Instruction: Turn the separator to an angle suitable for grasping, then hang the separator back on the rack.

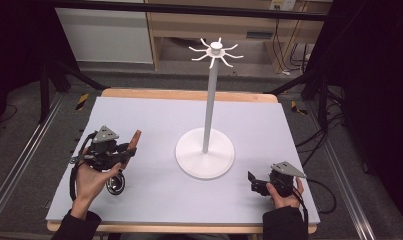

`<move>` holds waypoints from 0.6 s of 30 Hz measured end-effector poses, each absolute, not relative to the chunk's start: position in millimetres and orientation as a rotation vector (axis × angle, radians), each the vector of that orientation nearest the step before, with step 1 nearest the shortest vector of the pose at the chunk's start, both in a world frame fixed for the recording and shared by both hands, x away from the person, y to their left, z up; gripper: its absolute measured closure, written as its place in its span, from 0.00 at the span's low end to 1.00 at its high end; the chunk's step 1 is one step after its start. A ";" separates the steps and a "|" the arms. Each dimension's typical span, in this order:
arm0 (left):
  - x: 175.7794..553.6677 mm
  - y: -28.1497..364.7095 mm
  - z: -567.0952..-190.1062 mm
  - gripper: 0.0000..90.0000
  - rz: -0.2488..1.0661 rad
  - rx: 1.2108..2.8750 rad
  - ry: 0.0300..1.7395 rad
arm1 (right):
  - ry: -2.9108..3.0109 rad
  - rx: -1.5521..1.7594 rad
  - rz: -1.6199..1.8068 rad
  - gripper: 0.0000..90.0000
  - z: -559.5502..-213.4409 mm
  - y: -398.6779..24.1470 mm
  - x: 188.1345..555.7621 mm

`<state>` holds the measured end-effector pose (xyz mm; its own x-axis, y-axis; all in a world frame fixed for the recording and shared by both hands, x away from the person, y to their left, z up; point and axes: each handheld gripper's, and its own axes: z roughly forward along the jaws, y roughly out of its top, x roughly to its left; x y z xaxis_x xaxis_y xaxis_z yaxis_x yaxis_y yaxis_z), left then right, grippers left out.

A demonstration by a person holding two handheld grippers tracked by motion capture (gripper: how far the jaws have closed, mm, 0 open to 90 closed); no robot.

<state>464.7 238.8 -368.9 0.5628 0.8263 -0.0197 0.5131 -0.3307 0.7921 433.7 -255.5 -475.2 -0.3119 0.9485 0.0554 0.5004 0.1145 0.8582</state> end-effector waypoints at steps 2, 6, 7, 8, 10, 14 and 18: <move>462.5 238.8 -367.7 0.75 0.517 1.969 1.062 | 1.876 1.404 1.119 0.03 -475.0 -255.6 433.5; 458.3 237.7 -366.4 0.75 0.556 1.912 1.041 | 1.878 1.402 1.117 0.03 -475.4 -255.1 433.8; 456.6 237.4 -366.1 0.75 0.567 1.879 1.033 | 1.878 1.403 1.119 0.03 -475.4 -255.1 433.8; 455.9 237.5 -365.8 0.75 0.564 1.868 1.027 | 1.876 1.403 1.120 0.03 -475.4 -255.1 433.7; 454.4 237.7 -365.1 0.75 0.566 1.843 1.014 | 1.875 1.403 1.121 0.03 -475.3 -255.3 433.5; 451.4 237.4 -363.1 0.75 0.580 1.810 0.999 | 1.877 1.402 1.117 0.03 -475.5 -255.1 433.7; 446.6 236.0 -360.0 0.75 0.593 1.773 0.978 | 1.877 1.398 1.111 0.03 -475.6 -255.3 433.5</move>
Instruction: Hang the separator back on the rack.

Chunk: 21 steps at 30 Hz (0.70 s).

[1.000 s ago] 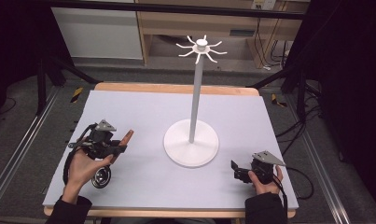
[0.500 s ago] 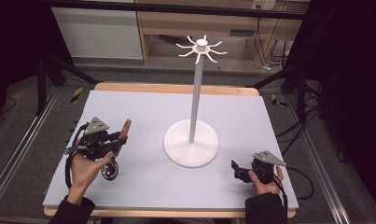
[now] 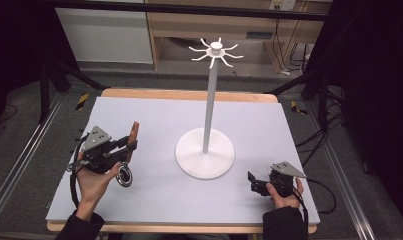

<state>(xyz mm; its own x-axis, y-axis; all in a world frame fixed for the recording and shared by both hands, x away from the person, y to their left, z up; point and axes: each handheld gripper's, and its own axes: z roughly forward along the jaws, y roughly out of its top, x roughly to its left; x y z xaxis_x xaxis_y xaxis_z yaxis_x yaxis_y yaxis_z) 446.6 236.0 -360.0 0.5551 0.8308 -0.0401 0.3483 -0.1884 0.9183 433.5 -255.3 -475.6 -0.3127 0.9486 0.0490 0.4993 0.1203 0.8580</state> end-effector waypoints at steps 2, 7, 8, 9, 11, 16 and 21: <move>443.6 234.5 -357.4 0.75 0.602 1.760 0.961 | 1.878 1.399 1.115 0.03 -475.6 -255.5 433.1; 439.2 231.7 -352.3 0.75 0.612 1.739 0.939 | 1.880 1.398 1.115 0.03 -476.1 -254.8 433.5; 438.1 231.2 -350.4 0.75 0.608 1.730 0.936 | 1.880 1.393 1.111 0.03 -476.3 -254.9 433.7; 435.8 231.4 -345.2 0.75 0.606 1.714 0.926 | 1.882 1.391 1.114 0.03 -476.5 -254.9 433.8; 434.1 232.8 -340.3 0.75 0.605 1.694 0.920 | 1.887 1.400 1.121 0.03 -476.7 -254.5 433.5; 435.7 236.1 -331.7 0.75 0.593 1.648 0.911 | 1.886 1.394 1.116 0.03 -477.2 -254.5 434.2; 437.8 231.7 -315.5 0.75 0.622 1.601 0.878 | 1.884 1.391 1.118 0.03 -477.0 -255.5 434.8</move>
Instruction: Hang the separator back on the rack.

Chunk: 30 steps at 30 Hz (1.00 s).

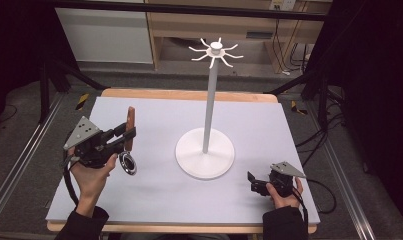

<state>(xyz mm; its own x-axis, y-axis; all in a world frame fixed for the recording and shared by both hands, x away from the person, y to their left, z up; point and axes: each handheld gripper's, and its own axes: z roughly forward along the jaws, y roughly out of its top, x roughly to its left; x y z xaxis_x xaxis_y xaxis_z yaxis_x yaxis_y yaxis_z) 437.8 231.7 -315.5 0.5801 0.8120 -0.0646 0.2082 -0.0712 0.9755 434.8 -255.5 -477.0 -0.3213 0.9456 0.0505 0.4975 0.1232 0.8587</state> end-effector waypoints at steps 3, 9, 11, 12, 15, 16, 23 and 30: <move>438.0 228.9 -310.5 0.75 0.623 1.587 0.861 | 1.884 1.389 1.117 0.03 -477.0 -255.5 435.0; 437.9 220.4 -292.8 0.75 0.642 1.588 0.829 | 1.887 1.385 1.110 0.03 -476.6 -254.4 434.5; 440.4 218.3 -281.6 0.75 0.624 1.585 0.820 | 1.884 1.385 1.108 0.03 -477.0 -253.9 435.0; 440.4 218.3 -281.6 0.75 0.624 1.585 0.820 | 1.884 1.385 1.108 0.03 -477.0 -253.9 435.0; 443.0 214.5 -271.7 0.75 0.621 1.582 0.811 | 1.891 1.388 1.110 0.03 -476.9 -253.5 434.8; 444.9 210.6 -266.1 0.75 0.615 1.583 0.799 | 1.892 1.387 1.110 0.03 -476.9 -253.4 434.9; 448.3 195.9 -249.1 0.75 0.616 1.594 0.759 | 1.896 1.378 1.104 0.03 -477.1 -253.4 435.1; 448.1 180.9 -234.6 0.75 0.617 1.592 0.724 | 1.893 1.377 1.108 0.03 -476.9 -253.6 435.1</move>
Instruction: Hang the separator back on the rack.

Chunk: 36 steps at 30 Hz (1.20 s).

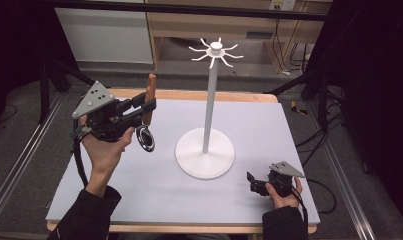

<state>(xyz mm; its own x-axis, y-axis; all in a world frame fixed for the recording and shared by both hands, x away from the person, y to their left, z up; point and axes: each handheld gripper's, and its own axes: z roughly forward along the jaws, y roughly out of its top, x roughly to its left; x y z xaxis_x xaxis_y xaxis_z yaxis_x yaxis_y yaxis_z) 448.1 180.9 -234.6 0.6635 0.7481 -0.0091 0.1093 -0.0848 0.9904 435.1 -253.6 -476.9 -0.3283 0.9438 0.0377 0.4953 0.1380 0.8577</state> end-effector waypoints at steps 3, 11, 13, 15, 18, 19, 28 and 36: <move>448.8 177.5 -232.5 0.75 0.618 1.591 0.714 | 1.897 1.383 1.110 0.03 -476.9 -253.2 435.0; 450.8 164.3 -225.0 0.75 0.617 1.598 0.694 | 1.898 1.381 1.107 0.03 -477.3 -252.6 435.5; 451.7 161.4 -223.5 0.75 0.615 1.597 0.692 | 1.898 1.381 1.111 0.03 -477.2 -252.8 435.6; 452.4 158.3 -221.5 0.75 0.617 1.599 0.689 | 1.900 1.382 1.115 0.03 -476.9 -252.8 435.5; 452.7 153.4 -218.9 0.75 0.617 1.597 0.677 | 1.899 1.385 1.116 0.03 -476.9 -252.5 435.6; 452.8 151.7 -218.8 0.75 0.613 1.597 0.677 | 1.901 1.382 1.115 0.03 -477.0 -252.6 435.7; 454.5 142.2 -209.5 0.75 0.618 1.596 0.672 | 1.901 1.378 1.109 0.03 -477.6 -252.2 435.9; 456.4 134.0 -199.8 0.75 0.650 1.596 0.643 | 1.901 1.378 1.116 0.03 -477.0 -252.4 435.7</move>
<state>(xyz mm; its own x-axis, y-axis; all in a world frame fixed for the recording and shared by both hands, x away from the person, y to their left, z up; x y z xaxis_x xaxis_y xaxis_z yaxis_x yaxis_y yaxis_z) 456.4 134.0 -199.8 0.6872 0.7247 0.0511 0.0430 -0.1107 0.9929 435.7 -252.4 -477.0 -0.3351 0.9411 0.0455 0.4982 0.1359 0.8563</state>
